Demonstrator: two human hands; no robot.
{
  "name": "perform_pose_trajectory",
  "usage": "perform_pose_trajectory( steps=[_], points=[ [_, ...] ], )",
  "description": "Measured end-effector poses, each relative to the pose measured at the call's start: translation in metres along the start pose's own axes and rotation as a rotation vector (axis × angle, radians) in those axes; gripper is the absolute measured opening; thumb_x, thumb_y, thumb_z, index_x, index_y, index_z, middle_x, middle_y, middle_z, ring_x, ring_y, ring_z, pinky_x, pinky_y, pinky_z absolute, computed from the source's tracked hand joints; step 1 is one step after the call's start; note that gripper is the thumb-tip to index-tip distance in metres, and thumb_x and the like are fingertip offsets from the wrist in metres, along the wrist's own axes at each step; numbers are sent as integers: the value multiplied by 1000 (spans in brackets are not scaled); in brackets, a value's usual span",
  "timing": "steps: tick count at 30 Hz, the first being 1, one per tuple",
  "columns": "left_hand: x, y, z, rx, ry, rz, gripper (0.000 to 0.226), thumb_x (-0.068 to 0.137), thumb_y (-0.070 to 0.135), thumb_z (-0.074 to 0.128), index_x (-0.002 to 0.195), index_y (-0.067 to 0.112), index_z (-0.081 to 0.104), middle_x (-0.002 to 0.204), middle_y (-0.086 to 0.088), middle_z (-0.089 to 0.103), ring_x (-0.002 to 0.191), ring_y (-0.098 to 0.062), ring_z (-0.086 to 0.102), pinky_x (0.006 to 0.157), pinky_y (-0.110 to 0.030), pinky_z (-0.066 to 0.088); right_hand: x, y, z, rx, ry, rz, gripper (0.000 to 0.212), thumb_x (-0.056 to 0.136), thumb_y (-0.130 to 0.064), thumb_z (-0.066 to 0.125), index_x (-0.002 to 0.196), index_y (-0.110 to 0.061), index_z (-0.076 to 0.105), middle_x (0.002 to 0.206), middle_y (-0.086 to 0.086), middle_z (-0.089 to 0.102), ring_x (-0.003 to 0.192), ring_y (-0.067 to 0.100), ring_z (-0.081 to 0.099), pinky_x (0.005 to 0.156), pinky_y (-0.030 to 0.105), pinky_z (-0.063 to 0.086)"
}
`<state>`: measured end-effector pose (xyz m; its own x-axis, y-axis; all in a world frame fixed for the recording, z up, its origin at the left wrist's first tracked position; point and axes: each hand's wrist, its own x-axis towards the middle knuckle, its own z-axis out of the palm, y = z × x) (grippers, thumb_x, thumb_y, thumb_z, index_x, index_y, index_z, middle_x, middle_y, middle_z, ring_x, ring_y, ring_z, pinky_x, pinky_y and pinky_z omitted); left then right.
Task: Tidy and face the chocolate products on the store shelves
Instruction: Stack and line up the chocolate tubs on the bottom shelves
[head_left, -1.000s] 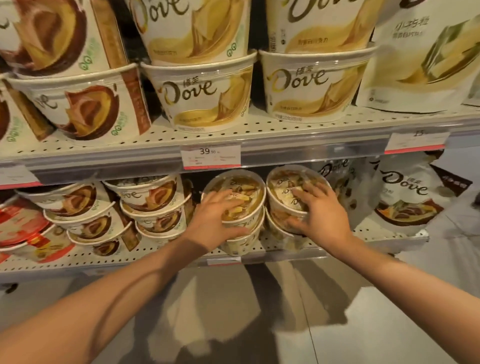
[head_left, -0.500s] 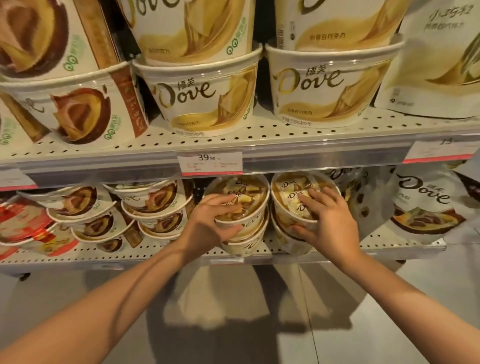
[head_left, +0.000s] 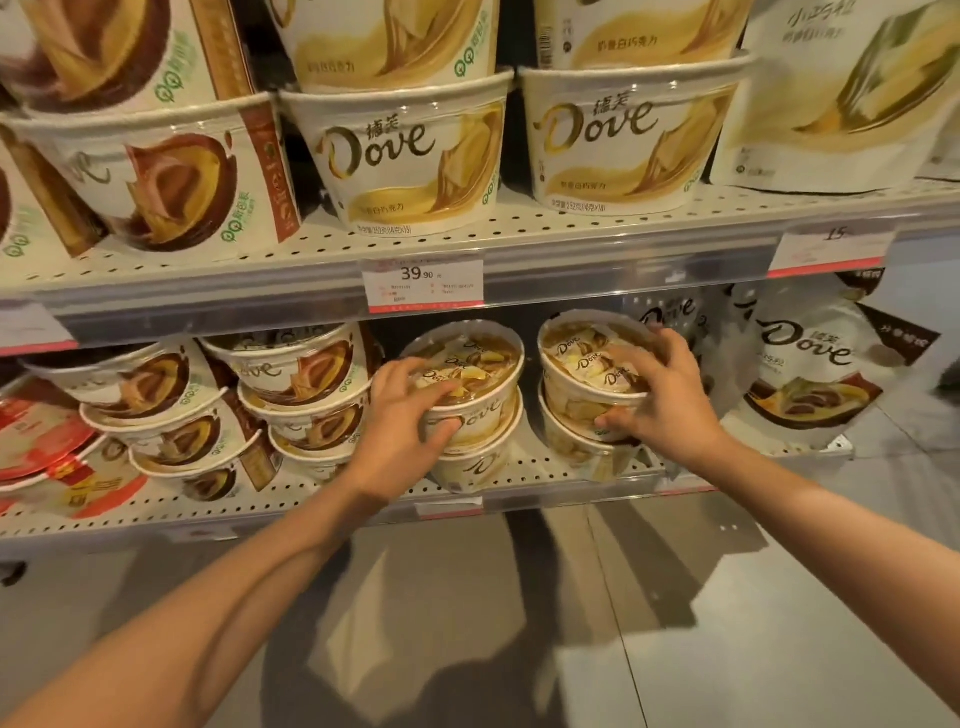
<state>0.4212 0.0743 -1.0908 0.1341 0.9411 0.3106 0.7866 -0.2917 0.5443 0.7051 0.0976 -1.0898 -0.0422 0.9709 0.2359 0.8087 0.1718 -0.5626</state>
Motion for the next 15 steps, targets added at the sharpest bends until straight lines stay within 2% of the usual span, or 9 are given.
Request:
perform_pose_trajectory(
  steps=[3, 5, 8, 11, 15],
  points=[
    [-24, 9, 22, -146, 286, -194, 71, 74, 20, 78, 133, 16, 39, 142, -5, 28, 134, -18, 25, 112, -31, 24, -21, -5, 14, 188, 225, 75, 100, 63, -17, 85, 143, -19, 26, 152, 6, 12, 139, 18, 16, 113, 27, 18],
    [-37, 16, 39, -249, 384, -355, 84, 65, 18, 84, 133, 10, 35, 136, -10, 33, 127, -23, 35, 106, -31, 34, -36, -4, 25, 305, 298, 153, 109, 62, -17, 86, 146, -16, 16, 151, 7, 15, 140, 17, 18, 114, 29, 17],
    [-43, 19, 63, -383, 351, -509, 107, 56, 20, 89, 140, 8, 23, 138, -11, 29, 127, -21, 36, 99, -22, 31, -54, 0, 48, 463, 274, 263, 117, 59, -22, 87, 147, -14, 11, 151, 7, 19, 140, 21, 22, 116, 40, 23],
    [-33, 18, 78, -444, 299, -559, 122, 51, 25, 91, 144, 14, 13, 143, -7, 21, 131, -18, 29, 100, -23, 28, -48, 7, 63, 547, 261, 344, 121, 55, -29, 88, 148, -14, 12, 149, 9, 27, 138, 24, 27, 114, 43, 26],
    [-14, 13, 83, -511, 341, -586, 128, 44, 24, 94, 143, 20, 12, 142, -5, 23, 133, -19, 28, 106, -28, 28, -30, 13, 64, 602, 281, 385, 125, 48, -39, 89, 147, -17, 16, 147, 7, 33, 135, 23, 33, 110, 48, 32]
  ],
)
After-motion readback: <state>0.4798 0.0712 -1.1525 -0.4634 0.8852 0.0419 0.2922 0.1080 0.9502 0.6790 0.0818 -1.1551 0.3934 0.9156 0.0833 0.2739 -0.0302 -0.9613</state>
